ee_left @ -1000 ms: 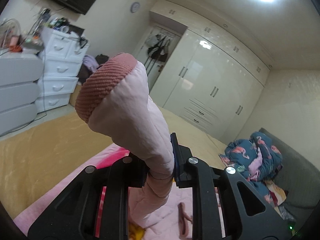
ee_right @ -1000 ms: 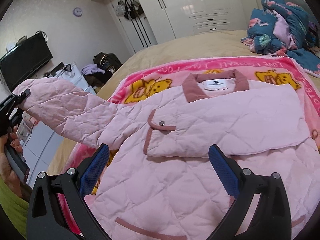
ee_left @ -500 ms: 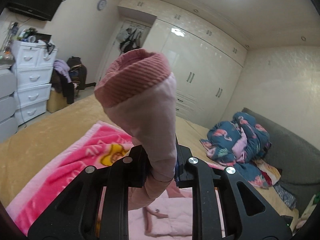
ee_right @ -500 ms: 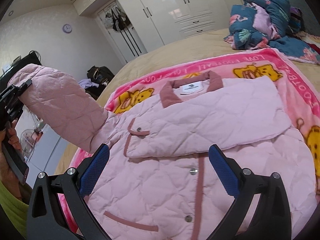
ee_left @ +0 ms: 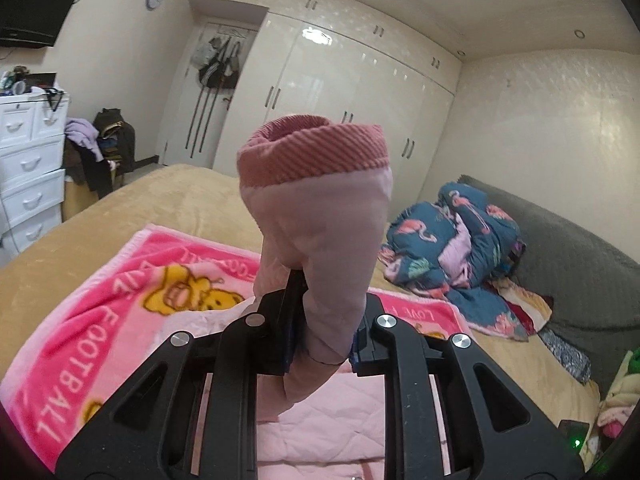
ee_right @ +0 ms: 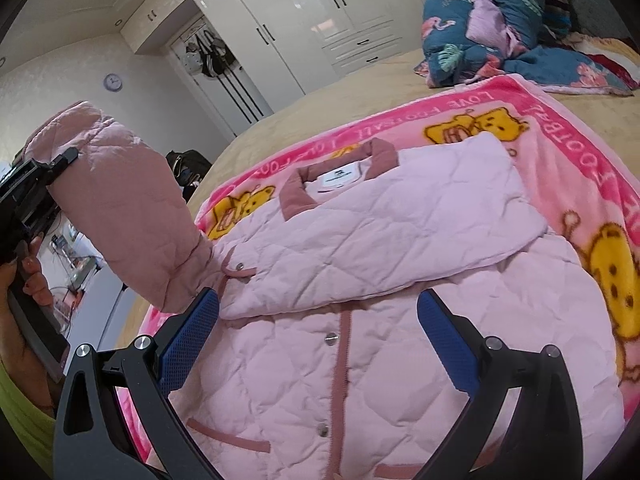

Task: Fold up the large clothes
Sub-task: 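Carry the held sleeve across the jacket front toward the collar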

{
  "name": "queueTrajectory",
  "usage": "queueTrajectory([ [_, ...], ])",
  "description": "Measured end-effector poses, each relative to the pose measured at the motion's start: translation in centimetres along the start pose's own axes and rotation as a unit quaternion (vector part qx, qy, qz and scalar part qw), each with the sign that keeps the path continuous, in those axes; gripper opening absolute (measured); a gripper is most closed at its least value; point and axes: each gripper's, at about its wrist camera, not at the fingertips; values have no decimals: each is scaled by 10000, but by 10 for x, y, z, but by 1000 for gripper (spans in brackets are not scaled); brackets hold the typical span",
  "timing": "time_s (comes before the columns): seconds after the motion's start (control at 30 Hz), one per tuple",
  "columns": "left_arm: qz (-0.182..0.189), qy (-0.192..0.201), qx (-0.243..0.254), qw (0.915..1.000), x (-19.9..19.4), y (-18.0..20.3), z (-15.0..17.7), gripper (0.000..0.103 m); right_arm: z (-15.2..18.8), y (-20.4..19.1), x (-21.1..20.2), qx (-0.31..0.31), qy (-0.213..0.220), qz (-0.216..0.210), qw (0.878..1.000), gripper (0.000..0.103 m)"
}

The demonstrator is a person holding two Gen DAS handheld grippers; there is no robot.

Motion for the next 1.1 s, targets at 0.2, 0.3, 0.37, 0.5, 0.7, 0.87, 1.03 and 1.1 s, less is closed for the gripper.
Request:
queueTrajectory([
  [0.2, 116, -217, 114, 9996, 22, 23, 20, 12, 1, 20, -4, 179, 30, 66, 9998, 99],
  [0.3, 170, -310, 134, 9993, 30, 31, 29, 12, 2, 28, -4, 260, 32, 87, 9996, 99],
  [0.37, 239, -398, 140, 9988, 36, 35, 36, 12, 3, 33, -5, 298, 30, 111, 9995, 99],
  [0.5, 346, -586, 185, 9975, 49, 43, 52, 12, 4, 42, -6, 382, 38, 149, 9992, 99],
  [0.7, 438, -978, 317, 9937, 69, 53, 85, 13, 7, 60, -11, 589, 56, 240, 9980, 99],
  [0.87, 434, -1410, 582, 9873, 89, 62, 122, 15, 9, 80, -18, 871, 116, 323, 9956, 99],
  [1.03, 389, -1815, 844, 9790, 104, 69, 161, 19, 11, 97, -25, 1058, 176, 504, 9930, 99],
  [1.1, 402, -1927, 972, 9756, 107, 73, 173, 23, 12, 101, -27, 1101, 184, 546, 9923, 99],
])
Point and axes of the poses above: each gripper's, at about its wrist camera, not at the fingertips, and x roughly the way its jaws point, y to its right, z to its underside, and after that the axes turned 4 degrees about -x, right-handed
